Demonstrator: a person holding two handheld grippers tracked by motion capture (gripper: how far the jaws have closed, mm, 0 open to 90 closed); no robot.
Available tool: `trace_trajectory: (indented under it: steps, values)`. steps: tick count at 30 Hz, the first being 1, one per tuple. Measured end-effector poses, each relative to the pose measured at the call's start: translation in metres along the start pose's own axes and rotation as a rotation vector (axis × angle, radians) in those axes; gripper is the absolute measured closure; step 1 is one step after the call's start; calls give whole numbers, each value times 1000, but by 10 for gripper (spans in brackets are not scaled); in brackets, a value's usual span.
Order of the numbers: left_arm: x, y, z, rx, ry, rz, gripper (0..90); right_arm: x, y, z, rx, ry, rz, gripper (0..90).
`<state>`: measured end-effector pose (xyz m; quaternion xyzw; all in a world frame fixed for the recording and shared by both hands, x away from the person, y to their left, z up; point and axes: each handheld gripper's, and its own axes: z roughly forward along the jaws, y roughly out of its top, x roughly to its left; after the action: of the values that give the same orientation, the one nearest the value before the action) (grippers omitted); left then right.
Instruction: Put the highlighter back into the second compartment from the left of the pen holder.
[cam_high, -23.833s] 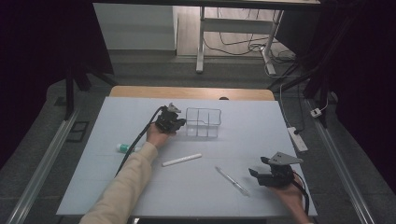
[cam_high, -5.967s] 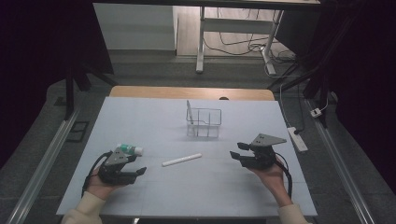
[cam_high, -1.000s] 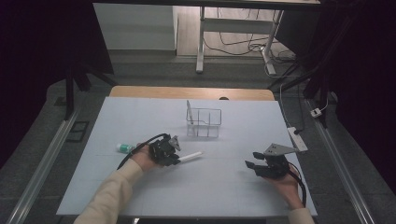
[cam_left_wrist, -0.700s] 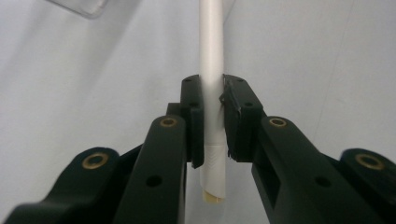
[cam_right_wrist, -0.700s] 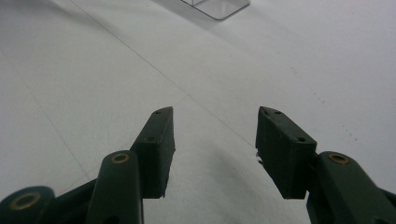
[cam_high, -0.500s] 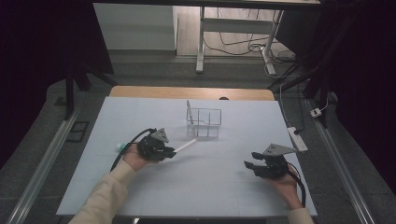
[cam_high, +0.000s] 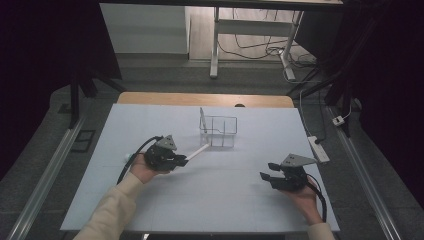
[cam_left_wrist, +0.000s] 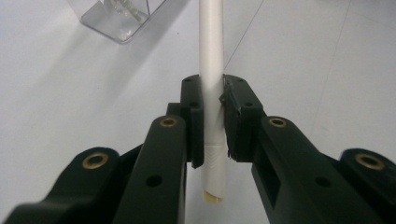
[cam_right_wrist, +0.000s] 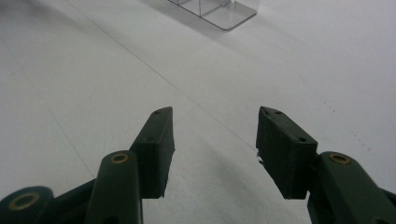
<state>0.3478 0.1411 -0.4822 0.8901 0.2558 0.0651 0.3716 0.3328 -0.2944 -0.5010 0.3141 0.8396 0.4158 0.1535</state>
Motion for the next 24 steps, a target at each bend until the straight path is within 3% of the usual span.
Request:
trace_trajectory:
  steps: [18,24]
  values:
    - [-6,4,-3,-73,9,0,788,4,3,1,-20,10,9,443]
    - [-15,8,-1,-108,10,27,787,13,12,2,-78,59,41,430]
